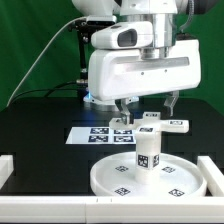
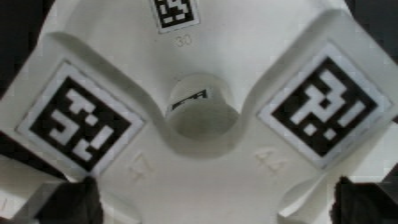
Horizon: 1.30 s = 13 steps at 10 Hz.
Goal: Assemble round table
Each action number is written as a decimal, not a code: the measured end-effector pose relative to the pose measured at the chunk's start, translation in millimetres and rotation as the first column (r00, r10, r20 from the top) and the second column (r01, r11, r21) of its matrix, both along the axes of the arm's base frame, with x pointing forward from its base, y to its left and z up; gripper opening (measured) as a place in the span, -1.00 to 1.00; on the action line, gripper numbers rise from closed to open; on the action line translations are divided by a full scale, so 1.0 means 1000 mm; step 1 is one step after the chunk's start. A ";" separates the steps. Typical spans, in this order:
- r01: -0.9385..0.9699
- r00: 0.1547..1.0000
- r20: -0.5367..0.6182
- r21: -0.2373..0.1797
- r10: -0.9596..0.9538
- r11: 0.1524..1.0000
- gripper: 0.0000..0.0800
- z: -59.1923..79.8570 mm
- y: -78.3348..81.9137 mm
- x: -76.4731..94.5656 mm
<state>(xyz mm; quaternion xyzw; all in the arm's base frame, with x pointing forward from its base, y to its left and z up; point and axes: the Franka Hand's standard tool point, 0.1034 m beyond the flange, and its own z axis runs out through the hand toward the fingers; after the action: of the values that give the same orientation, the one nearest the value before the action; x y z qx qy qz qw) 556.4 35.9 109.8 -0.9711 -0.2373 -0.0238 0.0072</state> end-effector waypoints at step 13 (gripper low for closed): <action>0.067 0.998 0.010 0.002 -0.067 0.998 -0.99 0.001 -0.001 0.004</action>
Offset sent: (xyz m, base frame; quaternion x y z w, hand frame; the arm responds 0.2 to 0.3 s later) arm 0.0000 0.0000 0.0000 0.0000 0.0000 0.0650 0.9979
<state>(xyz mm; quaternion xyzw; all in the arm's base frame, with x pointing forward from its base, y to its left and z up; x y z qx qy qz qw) 559.9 35.1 111.1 -0.9783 -0.2049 -0.0289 0.0059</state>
